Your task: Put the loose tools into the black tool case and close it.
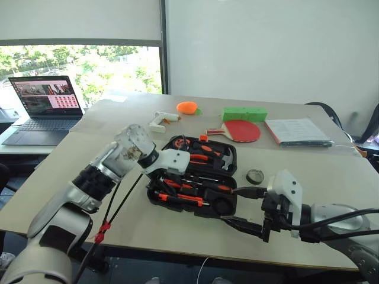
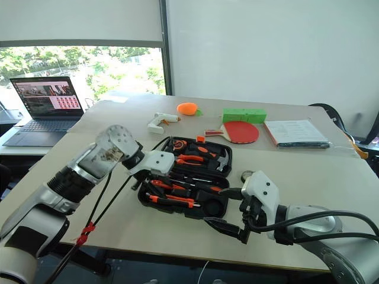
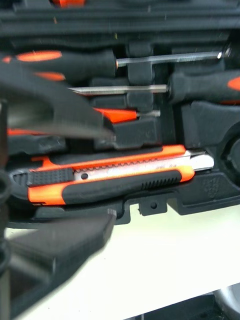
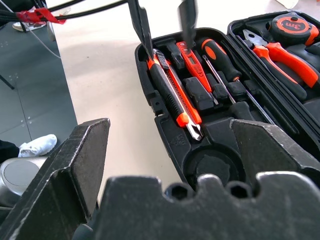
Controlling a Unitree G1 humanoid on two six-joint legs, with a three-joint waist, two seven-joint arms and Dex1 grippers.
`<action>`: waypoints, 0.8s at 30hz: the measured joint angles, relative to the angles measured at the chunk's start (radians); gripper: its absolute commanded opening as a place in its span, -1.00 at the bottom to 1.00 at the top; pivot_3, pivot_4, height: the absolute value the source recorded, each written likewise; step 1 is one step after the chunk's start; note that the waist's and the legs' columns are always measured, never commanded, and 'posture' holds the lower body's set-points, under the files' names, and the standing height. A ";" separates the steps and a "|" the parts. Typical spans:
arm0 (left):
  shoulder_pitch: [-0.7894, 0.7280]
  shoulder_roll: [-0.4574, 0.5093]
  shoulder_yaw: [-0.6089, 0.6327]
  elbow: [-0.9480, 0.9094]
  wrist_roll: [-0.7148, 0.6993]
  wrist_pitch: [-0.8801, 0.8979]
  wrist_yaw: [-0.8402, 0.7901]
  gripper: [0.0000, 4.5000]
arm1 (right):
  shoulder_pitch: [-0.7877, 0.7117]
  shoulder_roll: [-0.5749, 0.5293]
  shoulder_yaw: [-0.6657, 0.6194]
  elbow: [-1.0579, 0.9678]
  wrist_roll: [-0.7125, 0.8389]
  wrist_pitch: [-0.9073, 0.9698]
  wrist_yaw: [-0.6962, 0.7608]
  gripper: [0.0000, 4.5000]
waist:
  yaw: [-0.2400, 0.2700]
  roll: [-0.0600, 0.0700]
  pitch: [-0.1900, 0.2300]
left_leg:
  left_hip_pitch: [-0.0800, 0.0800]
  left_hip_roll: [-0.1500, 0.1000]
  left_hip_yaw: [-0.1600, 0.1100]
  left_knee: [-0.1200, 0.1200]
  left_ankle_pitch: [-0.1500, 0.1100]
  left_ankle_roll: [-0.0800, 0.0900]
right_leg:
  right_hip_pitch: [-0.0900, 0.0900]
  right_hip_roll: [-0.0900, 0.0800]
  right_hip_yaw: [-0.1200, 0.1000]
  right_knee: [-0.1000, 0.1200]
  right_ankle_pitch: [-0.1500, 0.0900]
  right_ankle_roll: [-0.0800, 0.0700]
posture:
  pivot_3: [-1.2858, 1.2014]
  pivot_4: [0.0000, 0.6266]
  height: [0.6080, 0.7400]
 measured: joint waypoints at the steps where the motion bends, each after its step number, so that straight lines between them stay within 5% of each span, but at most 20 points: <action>1: 0.002 -0.004 -0.003 0.000 0.003 -0.005 0.000 -0.82 | 0.000 0.000 0.000 0.000 0.001 0.000 0.000 1.00 | 0.000 0.000 0.000 | 0.000 0.000 0.000 0.000 0.000 0.000 | 0.000 0.000 0.000 0.000 0.000 0.000 | 0.03 -0.52 0.94; 2: 0.005 -0.005 -0.003 0.001 0.008 -0.010 0.000 -0.98 | 0.000 0.000 0.000 -0.001 0.004 0.000 0.000 1.00 | 0.000 0.000 0.000 | 0.000 0.000 0.000 0.000 0.000 0.000 | 0.000 0.000 0.000 0.000 0.000 0.000 | 0.03 -0.52 0.94; 24: 0.074 -0.025 -0.029 0.034 0.118 -0.151 0.034 -0.98 | 0.014 0.000 -0.003 -0.012 0.011 0.001 -0.003 1.00 | 0.002 0.005 -0.003 | 0.006 0.000 0.000 0.001 0.000 0.000 | 0.007 0.000 0.000 0.000 0.000 0.000 | 0.03 -0.52 0.94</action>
